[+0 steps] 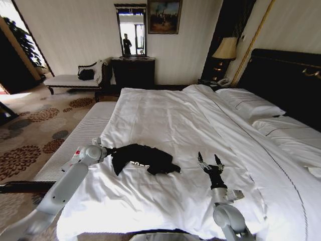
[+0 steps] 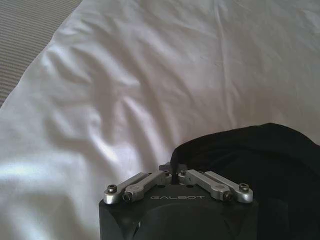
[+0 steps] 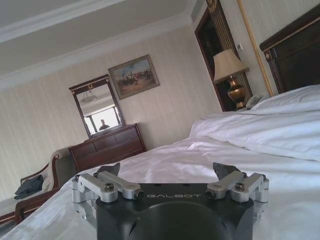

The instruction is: Fold the clothes on the bed.

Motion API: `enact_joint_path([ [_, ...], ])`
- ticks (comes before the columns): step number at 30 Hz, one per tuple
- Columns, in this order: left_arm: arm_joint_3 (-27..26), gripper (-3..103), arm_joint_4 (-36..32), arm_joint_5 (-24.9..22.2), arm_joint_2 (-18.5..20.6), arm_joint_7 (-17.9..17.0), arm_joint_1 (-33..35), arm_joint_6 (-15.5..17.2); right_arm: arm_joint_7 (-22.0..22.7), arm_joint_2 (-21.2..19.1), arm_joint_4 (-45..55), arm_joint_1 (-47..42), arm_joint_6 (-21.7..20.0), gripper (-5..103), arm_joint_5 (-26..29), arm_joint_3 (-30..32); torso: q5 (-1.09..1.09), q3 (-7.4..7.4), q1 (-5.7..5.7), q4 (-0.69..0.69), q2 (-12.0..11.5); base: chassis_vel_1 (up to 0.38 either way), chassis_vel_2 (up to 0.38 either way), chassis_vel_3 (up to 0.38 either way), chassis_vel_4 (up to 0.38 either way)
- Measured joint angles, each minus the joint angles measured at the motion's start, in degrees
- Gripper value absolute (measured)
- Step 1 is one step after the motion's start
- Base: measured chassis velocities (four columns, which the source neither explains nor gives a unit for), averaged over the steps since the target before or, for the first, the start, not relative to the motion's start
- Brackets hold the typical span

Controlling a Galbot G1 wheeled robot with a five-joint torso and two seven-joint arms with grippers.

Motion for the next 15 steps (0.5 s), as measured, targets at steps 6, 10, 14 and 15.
enact_joint_path([
  [6, -1.5, 0, -10.2, 9.9, 2.6, 1.9, 10.7, -1.4, 9.2, -6.3, 2.5, 6.2, -5.6, 100, 12.7, -6.8, 0.02, 0.01, 0.01, 0.03, 0.0, 0.0, 0.0, 0.0, 0.0],
  [10, -2.2, 0, -15.4, 17.2, 1.5, 2.9, 14.9, -4.4, 11.4, -9.8, 2.6, 10.5, -6.9, 100, 19.5, -9.8, 0.02, 0.0, 0.0, 0.01, 0.0, 0.0, 0.0, 0.0, 0.0],
  [14, -3.6, 0, -20.0, 23.1, 0.2, 4.3, 18.7, -7.9, 13.4, -12.8, 1.4, 14.8, -8.1, 100, 23.8, -13.1, 0.03, 0.01, 0.01, 0.01, 0.0, 0.0, 0.0, 0.0, 0.0],
  [15, -4.5, 0, -21.6, 25.9, -0.4, 5.2, 20.5, -9.6, 14.0, -13.8, 0.6, 16.4, -8.4, 100, 24.7, -14.3, 0.03, 0.01, 0.01, 0.0, 0.0, 0.0, 0.0, 0.0, 0.0],
])
